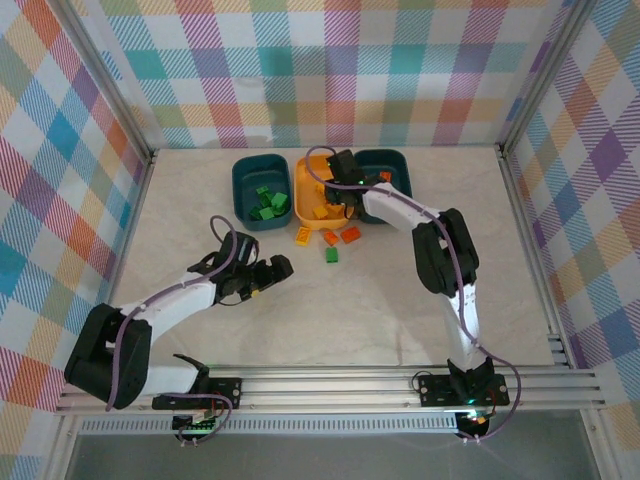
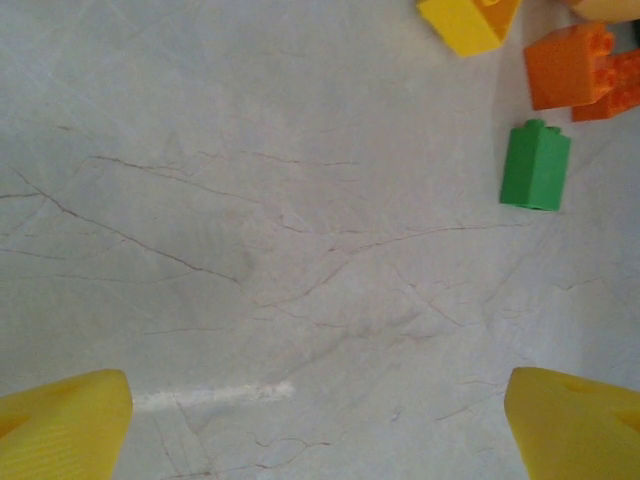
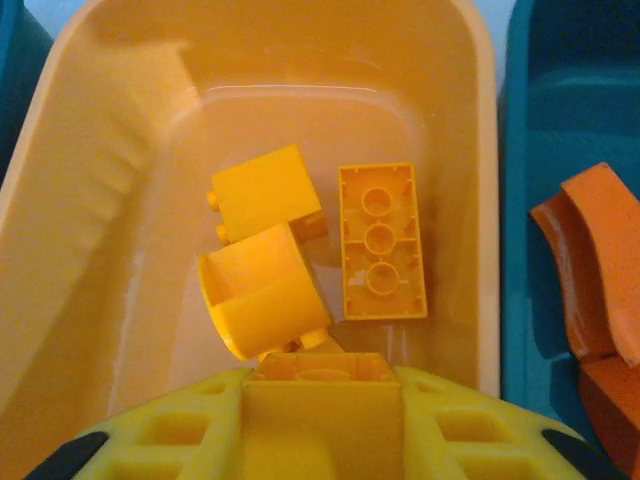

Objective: Sort the legos into containers by color

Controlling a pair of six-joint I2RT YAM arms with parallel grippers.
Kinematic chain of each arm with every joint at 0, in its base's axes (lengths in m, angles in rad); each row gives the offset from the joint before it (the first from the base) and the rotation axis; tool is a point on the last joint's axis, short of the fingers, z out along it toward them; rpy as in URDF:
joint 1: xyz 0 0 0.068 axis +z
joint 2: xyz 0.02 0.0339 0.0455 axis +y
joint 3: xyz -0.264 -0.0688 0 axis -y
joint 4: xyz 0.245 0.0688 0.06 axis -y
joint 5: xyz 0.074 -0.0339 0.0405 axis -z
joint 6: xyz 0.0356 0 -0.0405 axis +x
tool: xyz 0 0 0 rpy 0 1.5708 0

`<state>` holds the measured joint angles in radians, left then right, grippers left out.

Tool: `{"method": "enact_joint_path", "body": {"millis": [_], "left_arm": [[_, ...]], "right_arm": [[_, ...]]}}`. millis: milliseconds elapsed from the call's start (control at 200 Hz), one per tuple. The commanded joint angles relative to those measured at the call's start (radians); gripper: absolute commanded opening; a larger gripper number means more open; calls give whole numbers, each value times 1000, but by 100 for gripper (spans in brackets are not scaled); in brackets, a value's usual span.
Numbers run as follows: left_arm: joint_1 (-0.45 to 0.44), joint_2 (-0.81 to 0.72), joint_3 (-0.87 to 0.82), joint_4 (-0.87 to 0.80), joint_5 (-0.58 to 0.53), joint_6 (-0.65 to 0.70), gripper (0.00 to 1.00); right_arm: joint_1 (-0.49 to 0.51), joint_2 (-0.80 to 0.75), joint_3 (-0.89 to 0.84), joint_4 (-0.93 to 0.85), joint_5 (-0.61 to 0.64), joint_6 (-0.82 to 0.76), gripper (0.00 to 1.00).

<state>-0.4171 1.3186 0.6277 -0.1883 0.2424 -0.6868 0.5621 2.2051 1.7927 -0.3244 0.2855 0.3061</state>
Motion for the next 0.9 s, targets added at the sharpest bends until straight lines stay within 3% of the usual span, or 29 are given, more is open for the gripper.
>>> {"method": "enact_joint_path", "body": {"millis": [0,90,260,375,700,895], "left_arm": [[-16,51,47,-11,2,24,96],[-35,86,74,-8,3,24,96],[-58,127,136,-43,-16,53,96],[-72,155,198,-80,-82,94,95],[-137,393,461,-188,-290,293,83],[-168,513,544,-125,-420,360,83]], "right_arm": [[0,24,61,-61,-5,-29,37],[-1,14,55,-55,6,-24,52],[0,-54,26,-42,11,-36,54],[1,-176,-82,7,3,-31,55],[-1,-634,-681,183,31,63,58],[-2,-768,-962,321,78,88,59]]}}
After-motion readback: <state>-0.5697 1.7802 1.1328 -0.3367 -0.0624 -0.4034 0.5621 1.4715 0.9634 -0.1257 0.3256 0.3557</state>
